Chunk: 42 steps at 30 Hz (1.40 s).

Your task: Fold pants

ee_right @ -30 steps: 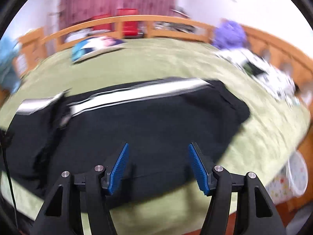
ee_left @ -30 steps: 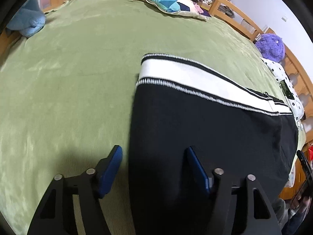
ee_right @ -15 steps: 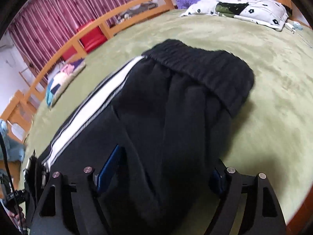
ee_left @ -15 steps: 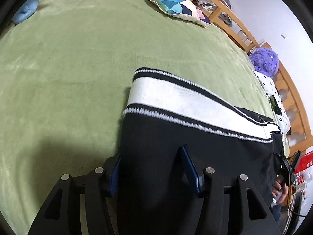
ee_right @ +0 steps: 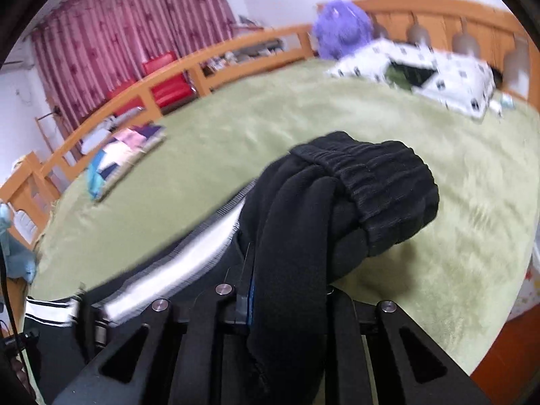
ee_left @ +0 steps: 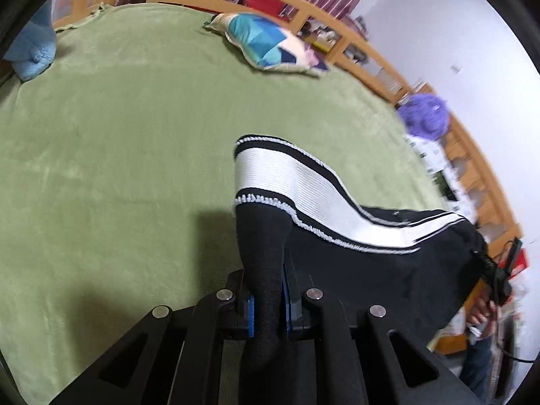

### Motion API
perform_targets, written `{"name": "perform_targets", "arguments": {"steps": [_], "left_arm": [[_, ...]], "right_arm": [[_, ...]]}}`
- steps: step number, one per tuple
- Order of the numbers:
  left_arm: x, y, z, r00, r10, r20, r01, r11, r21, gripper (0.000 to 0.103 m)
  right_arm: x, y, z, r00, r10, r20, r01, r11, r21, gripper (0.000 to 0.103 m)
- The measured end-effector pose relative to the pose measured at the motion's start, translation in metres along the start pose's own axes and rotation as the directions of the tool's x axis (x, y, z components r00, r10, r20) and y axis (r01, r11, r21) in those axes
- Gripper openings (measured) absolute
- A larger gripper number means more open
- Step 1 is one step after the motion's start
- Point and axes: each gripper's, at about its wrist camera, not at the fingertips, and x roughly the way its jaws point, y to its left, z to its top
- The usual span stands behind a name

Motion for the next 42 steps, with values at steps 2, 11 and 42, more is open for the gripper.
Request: {"name": "perform_targets", "arguments": {"steps": [2,11,42], "left_arm": [[-0.015,0.006,0.006,0.999,0.033,0.024,-0.034,0.999,0.021,0.012],[-0.093,0.108,0.024,0.948,0.307,0.085,-0.305,0.952,-0.041,0.012],[-0.111,0.186,-0.14,0.979,0.186,0.082,-0.134,0.895,-0.426,0.072]], "right_arm": [[-0.017,0.022,0.007,0.999,0.03,0.029,-0.03,1.0,-0.007,0.016],[-0.022,0.133,-0.046,0.963,0.266,-0.049,-0.27,0.956,-0.117,0.016],[-0.042,0.097,-0.135,0.966,0.061,-0.251,-0.117,0.969,-0.216,0.062]]}}
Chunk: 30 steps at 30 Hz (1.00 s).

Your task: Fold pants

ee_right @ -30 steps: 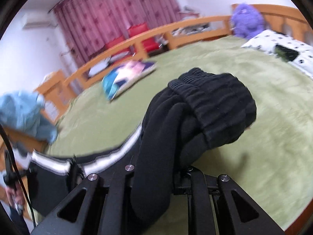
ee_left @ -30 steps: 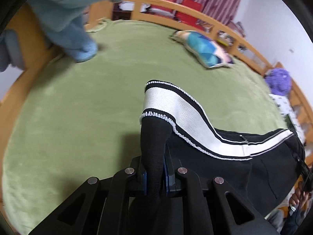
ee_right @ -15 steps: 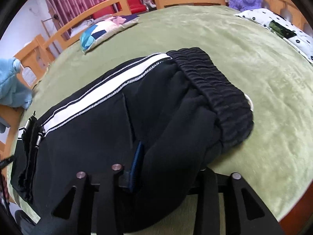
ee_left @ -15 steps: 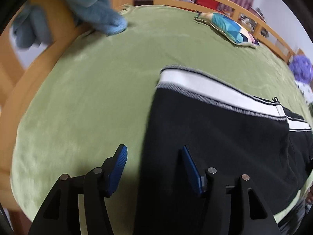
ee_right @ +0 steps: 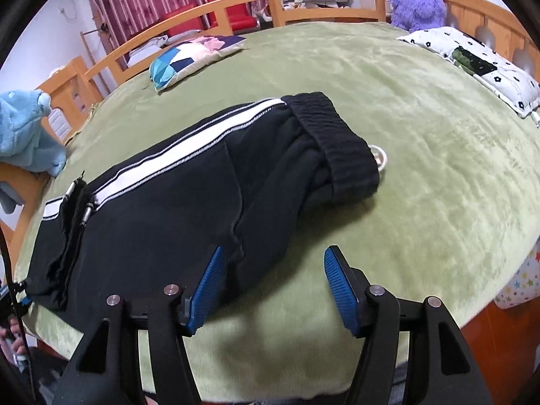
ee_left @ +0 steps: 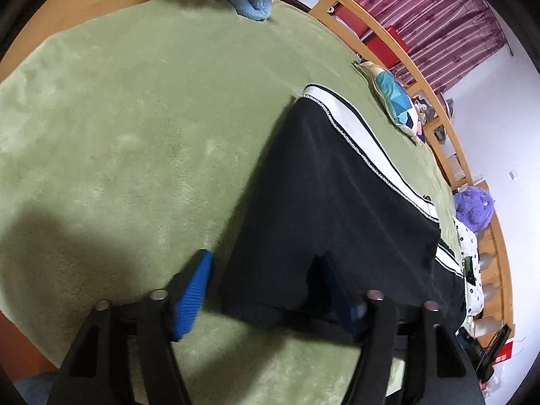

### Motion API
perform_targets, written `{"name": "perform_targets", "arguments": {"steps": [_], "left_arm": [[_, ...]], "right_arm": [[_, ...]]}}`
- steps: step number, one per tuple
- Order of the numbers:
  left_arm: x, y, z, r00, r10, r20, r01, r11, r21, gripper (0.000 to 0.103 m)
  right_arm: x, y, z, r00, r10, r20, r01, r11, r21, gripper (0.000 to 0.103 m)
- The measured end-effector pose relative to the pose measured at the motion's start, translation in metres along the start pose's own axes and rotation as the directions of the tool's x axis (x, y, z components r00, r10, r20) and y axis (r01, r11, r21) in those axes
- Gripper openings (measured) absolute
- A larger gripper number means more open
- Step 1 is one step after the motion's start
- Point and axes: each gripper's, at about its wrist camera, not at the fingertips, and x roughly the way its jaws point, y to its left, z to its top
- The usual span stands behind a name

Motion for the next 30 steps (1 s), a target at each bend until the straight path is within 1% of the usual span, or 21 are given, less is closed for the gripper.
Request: {"name": "perform_targets", "arguments": {"steps": [1,2,4,5,6,7,8,9,10,12,14,15,16,18,21,23,25,26,27,29,30], "left_arm": [[0.003,-0.004,-0.001,1.0,0.007,-0.004,-0.007,1.0,0.012,0.08],[0.007,-0.01,-0.002,1.0,0.022,-0.002,-0.022,0.999,0.04,0.085],[0.009,-0.021,-0.008,0.997,0.073,0.011,-0.074,0.995,0.074,0.084],[0.009,-0.027,-0.01,0.996,0.09,0.02,-0.092,0.992,0.084,0.072],[0.009,-0.03,-0.011,0.995,0.093,0.018,-0.095,0.991,0.092,0.066],[0.007,-0.033,-0.011,0.995,0.095,0.018,-0.096,0.991,0.092,0.054],[0.003,-0.034,-0.011,0.996,0.09,0.028,-0.092,0.992,0.085,0.036],[-0.004,-0.036,-0.011,0.996,0.078,0.043,-0.082,0.993,0.086,0.026],[-0.01,-0.04,-0.01,0.996,0.063,0.057,-0.068,0.994,0.085,0.021],[-0.025,-0.052,-0.006,0.993,0.052,0.104,-0.062,0.993,0.102,0.018],[-0.038,-0.073,-0.003,0.986,0.081,0.147,-0.103,0.983,0.154,0.017],[-0.044,-0.089,-0.002,0.979,0.108,0.171,-0.14,0.973,0.186,0.017],[-0.049,-0.107,-0.001,0.97,0.143,0.194,-0.186,0.956,0.226,0.017],[-0.058,-0.144,-0.003,0.952,0.177,0.251,-0.252,0.917,0.31,0.017],[-0.068,-0.21,-0.013,0.919,0.208,0.334,-0.347,0.829,0.439,0.017],[-0.073,-0.259,-0.024,0.91,0.184,0.372,-0.369,0.77,0.52,0.017],[-0.077,-0.295,-0.037,0.908,0.158,0.387,-0.372,0.729,0.575,0.017],[-0.078,-0.322,-0.046,0.912,0.13,0.389,-0.362,0.702,0.613,0.016],[-0.078,-0.345,-0.054,0.917,0.108,0.385,-0.35,0.68,0.644,0.016],[-0.075,-0.383,-0.068,0.928,0.074,0.365,-0.323,0.647,0.69,0.016],[-0.072,-0.41,-0.08,0.937,0.048,0.347,-0.3,0.622,0.723,0.016]], "right_arm": [[-0.003,0.0,-0.003,1.0,0.001,0.001,-0.001,1.0,-0.004,0.062],[-0.005,0.0,-0.005,1.0,0.003,0.002,-0.003,1.0,-0.005,0.063],[-0.008,0.001,-0.008,1.0,0.013,0.002,-0.013,1.0,0.0,0.063],[-0.009,0.001,-0.01,1.0,0.025,0.003,-0.025,1.0,0.005,0.063],[-0.011,0.001,-0.012,0.999,0.034,0.005,-0.034,0.999,0.008,0.063],[-0.012,0.002,-0.014,0.999,0.039,0.007,-0.039,0.999,0.011,0.063],[-0.013,0.002,-0.015,0.999,0.044,0.008,-0.044,0.999,0.014,0.063],[-0.013,0.002,-0.017,0.999,0.049,0.008,-0.049,0.999,0.018,0.063],[-0.013,0.001,-0.018,0.999,0.053,0.006,-0.053,0.998,0.02,0.063],[-0.011,-0.001,-0.02,0.998,0.066,-0.007,-0.066,0.997,0.029,0.063],[-0.01,-0.003,-0.02,0.996,0.086,-0.01,-0.086,0.995,0.045,0.063],[-0.01,-0.004,-0.02,0.995,0.097,-0.008,-0.096,0.994,0.052,0.063],[-0.01,-0.005,-0.019,0.994,0.108,-0.003,-0.108,0.992,0.059,0.063],[-0.013,-0.007,-0.017,0.993,0.117,0.01,-0.118,0.991,0.062,0.063],[-0.018,-0.011,-0.013,0.994,0.105,0.037,-0.107,0.993,0.046,0.063],[-0.02,-0.015,-0.009,0.995,0.09,0.051,-0.091,0.995,0.025,0.063],[-0.021,-0.021,-0.006,0.995,0.076,0.061,-0.076,0.997,0.005,0.063],[-0.021,-0.025,-0.003,0.995,0.069,0.066,-0.068,0.998,-0.007,0.063],[-0.023,-0.03,-0.001,0.995,0.065,0.073,-0.064,0.998,-0.015,0.063],[-0.027,-0.042,0.002,0.995,0.055,0.089,-0.053,0.998,-0.022,0.063],[-0.03,-0.049,0.003,0.994,0.049,0.097,-0.048,0.999,-0.018,0.063]]}}
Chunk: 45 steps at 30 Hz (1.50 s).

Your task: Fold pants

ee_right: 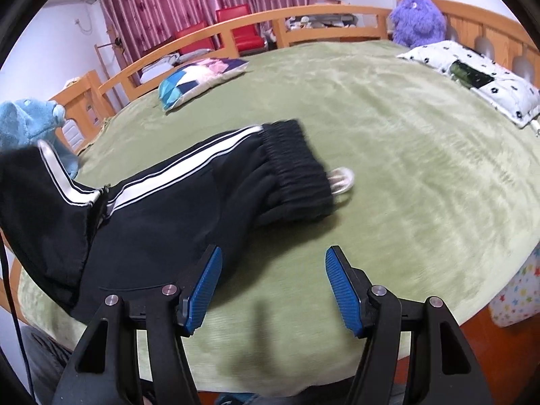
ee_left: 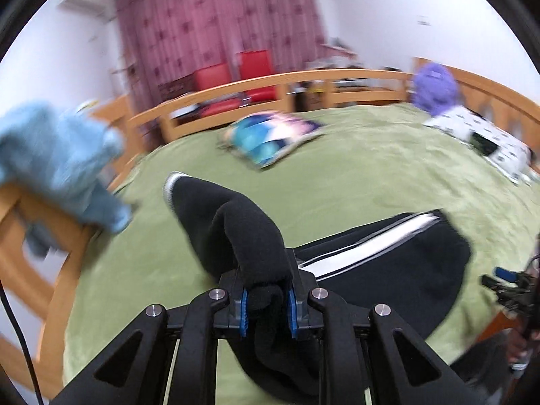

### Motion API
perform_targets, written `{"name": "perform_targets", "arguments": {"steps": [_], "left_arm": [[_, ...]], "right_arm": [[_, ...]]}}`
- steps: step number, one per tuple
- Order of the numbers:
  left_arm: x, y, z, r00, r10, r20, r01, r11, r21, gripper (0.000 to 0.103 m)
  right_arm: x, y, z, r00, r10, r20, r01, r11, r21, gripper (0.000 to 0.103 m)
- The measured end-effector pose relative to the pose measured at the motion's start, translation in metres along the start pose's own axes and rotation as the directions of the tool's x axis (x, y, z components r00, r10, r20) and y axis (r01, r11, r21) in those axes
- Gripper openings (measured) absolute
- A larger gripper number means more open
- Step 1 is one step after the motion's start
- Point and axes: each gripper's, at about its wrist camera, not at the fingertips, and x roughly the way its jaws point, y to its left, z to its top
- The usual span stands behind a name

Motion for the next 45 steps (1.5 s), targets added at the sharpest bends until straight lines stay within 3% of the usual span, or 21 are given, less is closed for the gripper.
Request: {"name": "perform_targets", "arguments": {"steps": [2,4,7,9,10,12,15,19,22,23,24,25,26,28,31,32,34,37,41,43,45], "left_arm": [[0.0,-0.04,0.015,0.999,-0.049,0.009,0.048,0.997,0.056,0.016],[0.004,-0.087,0.029,0.99,-0.144,0.011,0.142,0.984,0.108,0.016],[0.015,-0.141,0.037,0.95,-0.31,-0.027,0.311,0.94,0.138,0.023],[0.024,-0.158,0.035,0.908,-0.415,-0.055,0.418,0.9,0.121,0.024],[0.025,-0.16,0.031,0.899,-0.432,-0.065,0.437,0.893,0.105,0.025],[0.033,-0.157,0.026,0.905,-0.42,-0.07,0.425,0.902,0.079,0.025],[0.047,-0.144,0.015,0.927,-0.362,-0.096,0.369,0.928,0.059,0.025],[0.062,-0.104,-0.009,0.95,-0.279,-0.143,0.281,0.96,-0.002,0.026],[0.07,-0.07,-0.029,0.949,-0.254,-0.189,0.248,0.967,-0.057,0.026],[0.074,-0.063,-0.034,0.948,-0.244,-0.202,0.235,0.969,-0.071,0.026],[0.075,-0.051,-0.041,0.95,-0.229,-0.214,0.214,0.972,-0.092,0.026],[0.077,-0.044,-0.045,0.95,-0.225,-0.215,0.205,0.973,-0.108,0.026],[0.079,-0.036,-0.05,0.951,-0.221,-0.217,0.195,0.972,-0.134,0.028],[0.083,-0.025,-0.055,0.946,-0.235,-0.223,0.196,0.963,-0.184,0.028],[0.083,-0.022,-0.06,0.938,-0.266,-0.223,0.223,0.954,-0.201,0.028],[0.082,-0.023,-0.061,0.936,-0.275,-0.219,0.234,0.952,-0.196,0.028],[0.081,-0.027,-0.067,0.931,-0.295,-0.217,0.258,0.949,-0.182,0.036],[0.087,-0.038,-0.08,0.918,-0.322,-0.231,0.288,0.942,-0.172,0.04],[0.1,-0.055,-0.106,0.879,-0.372,-0.3,0.332,0.927,-0.176,0.04],[0.104,-0.059,-0.118,0.869,-0.379,-0.316,0.341,0.924,-0.172,0.04],[0.105,-0.062,-0.131,0.869,-0.374,-0.325,0.336,0.927,-0.168,0.04]], "right_arm": [[-0.006,-0.018,0.001,1.0,-0.002,0.009,0.002,1.0,0.021,0.063],[-0.014,-0.036,0.001,1.0,-0.016,0.008,0.016,0.999,0.046,0.063],[-0.022,-0.056,-0.001,1.0,-0.027,0.006,0.026,0.997,0.069,0.063],[-0.026,-0.068,-0.002,0.999,-0.033,0.003,0.033,0.996,0.084,0.063],[-0.027,-0.072,-0.003,1.0,-0.029,0.001,0.028,0.995,0.094,0.063],[-0.029,-0.076,-0.004,1.0,0.003,0.004,-0.003,0.993,0.114,0.063],[-0.027,-0.069,-0.004,0.996,0.083,0.018,-0.084,0.989,0.123,0.063],[-0.005,-0.043,0.001,0.978,0.21,0.008,-0.21,0.97,0.122,0.063],[0.021,-0.022,0.001,0.974,0.223,-0.029,-0.22,0.971,0.091,0.062],[0.034,-0.014,0.002,0.974,0.215,-0.066,-0.209,0.974,0.088,0.059],[0.044,-0.009,0.003,0.971,0.217,-0.101,-0.208,0.974,0.089,0.035],[0.049,-0.004,0.005,0.961,0.249,-0.124,-0.238,0.967,0.091,0.027],[0.046,0.003,0.01,0.964,0.235,-0.122,-0.228,0.971,0.069,0.024],[0.023,0.017,0.024,0.971,0.235,-0.033,-0.236,0.971,-0.031,0.018],[-0.014,0.013,0.048,0.94,0.332,0.079,-0.33,0.943,-0.033,0.017],[-0.02,0.005,0.054,0.938,0.327,0.111,-0.329,0.944,-0.005,0.018],[-0.016,-0.006,0.054,0.967,0.224,0.121,-0.225,0.974,-0.004,0.018],[0.028,-0.031,0.034,0.992,0.129,-0.006,-0.128,0.99,0.067,0.02],[0.048,-0.033,0.011,0.994,0.086,-0.064,-0.082,0.995,0.061,0.021],[0.037,-0.025,0.012,0.997,0.038,-0.063,-0.038,0.999,0.0,0.027],[0.017,-0.023,0.012,1.0,0.014,-0.002,-0.014,1.0,-0.014,0.031]]}}
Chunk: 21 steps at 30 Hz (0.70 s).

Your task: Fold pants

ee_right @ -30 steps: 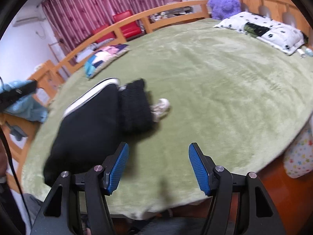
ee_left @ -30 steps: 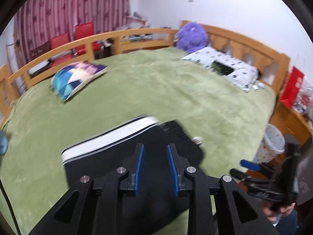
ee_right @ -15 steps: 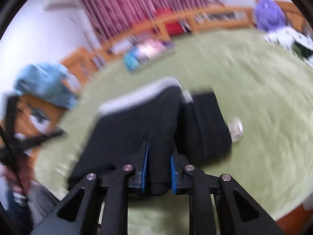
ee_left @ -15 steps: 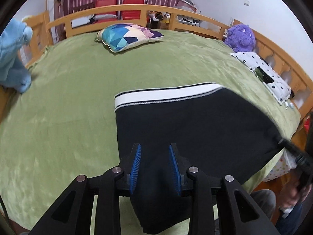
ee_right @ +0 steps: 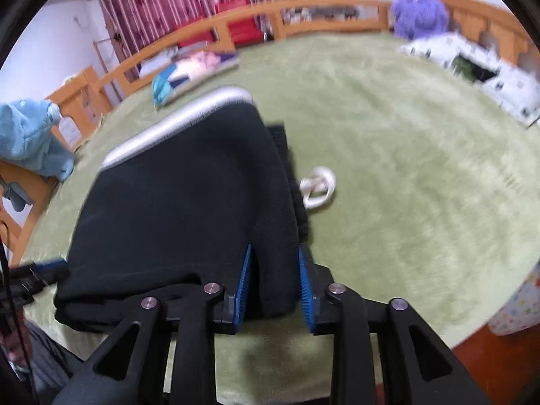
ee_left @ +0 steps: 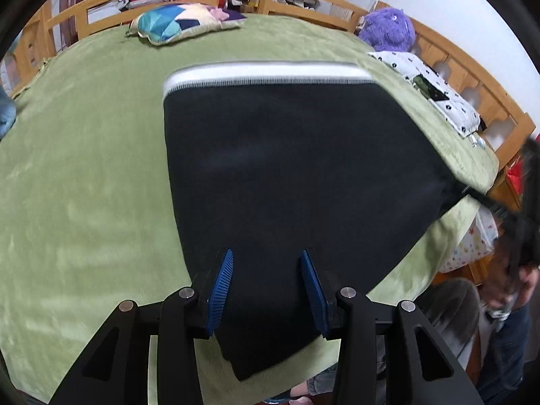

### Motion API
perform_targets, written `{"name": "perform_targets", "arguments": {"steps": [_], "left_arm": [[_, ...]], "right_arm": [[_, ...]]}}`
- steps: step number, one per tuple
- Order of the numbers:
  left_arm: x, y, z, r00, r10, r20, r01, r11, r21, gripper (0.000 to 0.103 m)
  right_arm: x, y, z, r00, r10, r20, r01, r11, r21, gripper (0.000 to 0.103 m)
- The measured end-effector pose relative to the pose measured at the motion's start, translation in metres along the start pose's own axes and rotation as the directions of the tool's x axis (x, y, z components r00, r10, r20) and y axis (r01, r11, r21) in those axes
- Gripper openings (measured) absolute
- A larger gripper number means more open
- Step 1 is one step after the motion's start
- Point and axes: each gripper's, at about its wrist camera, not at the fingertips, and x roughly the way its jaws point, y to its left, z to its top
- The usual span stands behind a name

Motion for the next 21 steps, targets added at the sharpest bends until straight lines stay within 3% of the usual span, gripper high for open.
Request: {"name": "perform_targets", "arguments": {"steps": [2,6,9,11,15,17,19,21], "left_arm": [[0.004,0.0,-0.016,1.0,0.001,-0.005,-0.001,1.0,0.005,0.041],[-0.003,-0.002,-0.039,1.0,0.017,0.022,-0.018,0.999,0.042,0.041],[-0.005,0.005,-0.031,0.999,-0.031,-0.013,0.031,0.999,0.012,0.041],[-0.007,0.012,-0.024,0.998,-0.061,-0.026,0.061,0.998,-0.013,0.041],[-0.018,0.025,-0.011,0.999,-0.037,-0.002,0.037,0.999,-0.036,0.045],[-0.02,0.035,-0.004,1.0,-0.026,0.011,0.026,0.998,-0.056,0.055],[-0.02,0.041,0.005,1.0,-0.012,0.022,0.013,0.997,-0.07,0.055],[-0.017,0.044,0.015,1.0,0.015,0.027,-0.013,0.997,-0.081,0.055]], "right_arm": [[-0.015,0.003,-0.003,0.999,0.021,0.041,-0.02,1.0,-0.011,0.042],[-0.02,0.016,-0.022,0.998,-0.019,0.065,0.025,0.996,-0.085,0.046],[0.013,0.016,-0.032,0.996,-0.085,-0.039,0.081,0.992,-0.092,0.046],[0.026,0.008,-0.038,0.993,-0.072,-0.095,0.067,0.996,-0.056,0.046],[0.0,0.002,-0.026,0.998,-0.036,-0.053,0.03,0.995,-0.098,0.047],[-0.018,-0.001,-0.015,1.0,-0.024,-0.005,0.023,0.992,-0.121,0.057],[-0.028,0.0,-0.001,0.999,0.008,0.049,-0.002,0.991,-0.135,0.072],[-0.025,0.004,0.019,0.997,0.015,0.081,-0.003,0.989,-0.148,0.073]]}}
